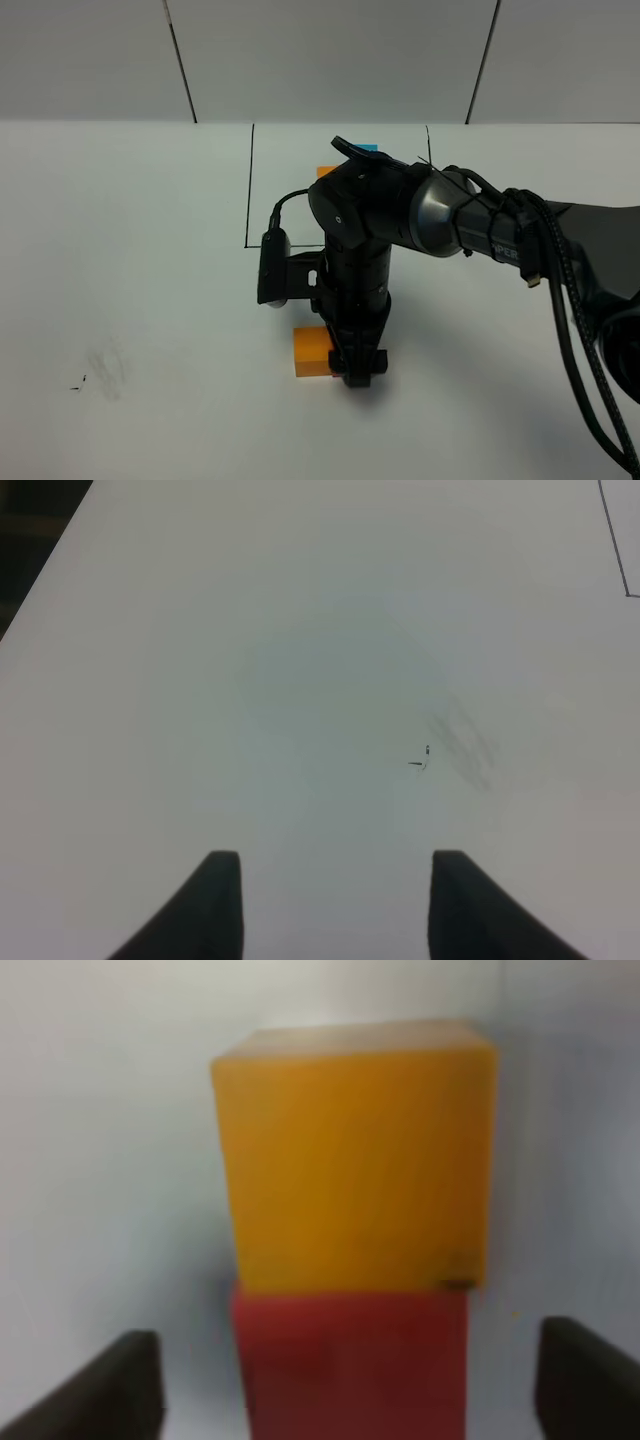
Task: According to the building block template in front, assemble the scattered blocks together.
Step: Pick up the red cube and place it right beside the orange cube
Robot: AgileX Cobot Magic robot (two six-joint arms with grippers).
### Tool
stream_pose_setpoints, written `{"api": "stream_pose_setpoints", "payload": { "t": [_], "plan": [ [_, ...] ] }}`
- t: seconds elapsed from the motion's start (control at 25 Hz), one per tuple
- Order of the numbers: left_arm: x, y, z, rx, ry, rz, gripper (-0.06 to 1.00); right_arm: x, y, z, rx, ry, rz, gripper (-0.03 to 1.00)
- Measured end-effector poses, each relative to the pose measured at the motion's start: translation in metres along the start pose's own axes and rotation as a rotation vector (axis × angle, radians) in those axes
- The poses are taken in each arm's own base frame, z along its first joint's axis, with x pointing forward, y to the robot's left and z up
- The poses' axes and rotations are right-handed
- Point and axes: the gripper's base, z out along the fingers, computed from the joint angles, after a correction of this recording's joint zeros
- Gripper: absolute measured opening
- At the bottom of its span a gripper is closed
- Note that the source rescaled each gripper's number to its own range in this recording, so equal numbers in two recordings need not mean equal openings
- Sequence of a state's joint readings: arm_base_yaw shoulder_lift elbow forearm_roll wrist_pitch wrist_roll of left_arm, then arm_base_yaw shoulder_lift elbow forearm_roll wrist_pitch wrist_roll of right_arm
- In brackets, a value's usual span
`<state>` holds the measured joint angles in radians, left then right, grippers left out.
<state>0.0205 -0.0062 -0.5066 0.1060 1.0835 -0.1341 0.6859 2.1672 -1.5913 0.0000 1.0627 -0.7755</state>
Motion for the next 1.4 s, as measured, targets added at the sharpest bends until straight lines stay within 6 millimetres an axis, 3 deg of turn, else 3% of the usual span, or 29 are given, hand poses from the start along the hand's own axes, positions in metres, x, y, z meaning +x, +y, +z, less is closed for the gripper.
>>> {"api": "stream_pose_setpoints", "payload": {
  "t": [0.12, 0.28, 0.48, 0.64, 0.8, 0.96, 1.16, 1.4],
  "plan": [
    [0.000, 0.000, 0.000, 0.000, 0.000, 0.000, 0.00, 0.009, -0.002, -0.028, 0.065, 0.011, 0.165, 0.95],
    [0.000, 0.000, 0.000, 0.000, 0.000, 0.000, 0.00, 0.035, -0.013, -0.071, 0.188, 0.000, 0.550, 0.99],
    [0.000, 0.000, 0.000, 0.000, 0.000, 0.000, 0.00, 0.091, -0.009, -0.117, 0.351, -0.056, 0.846, 0.99],
    [0.000, 0.000, 0.000, 0.000, 0.000, 0.000, 0.00, 0.146, 0.008, -0.135, 0.402, -0.113, 0.948, 0.99],
    [0.000, 0.000, 0.000, 0.000, 0.000, 0.000, 0.00, 0.202, 0.018, -0.126, 0.434, -0.128, 1.041, 0.99],
    [0.000, 0.000, 0.000, 0.000, 0.000, 0.000, 0.00, 0.240, 0.020, -0.104, 0.439, -0.092, 1.049, 0.99],
    [0.000, 0.000, 0.000, 0.000, 0.000, 0.000, 0.00, 0.256, 0.015, -0.078, 0.404, -0.039, 0.998, 0.99],
    [0.000, 0.000, 0.000, 0.000, 0.000, 0.000, 0.00, 0.251, 0.002, -0.052, 0.372, -0.036, 0.939, 0.99]
  ]
}}
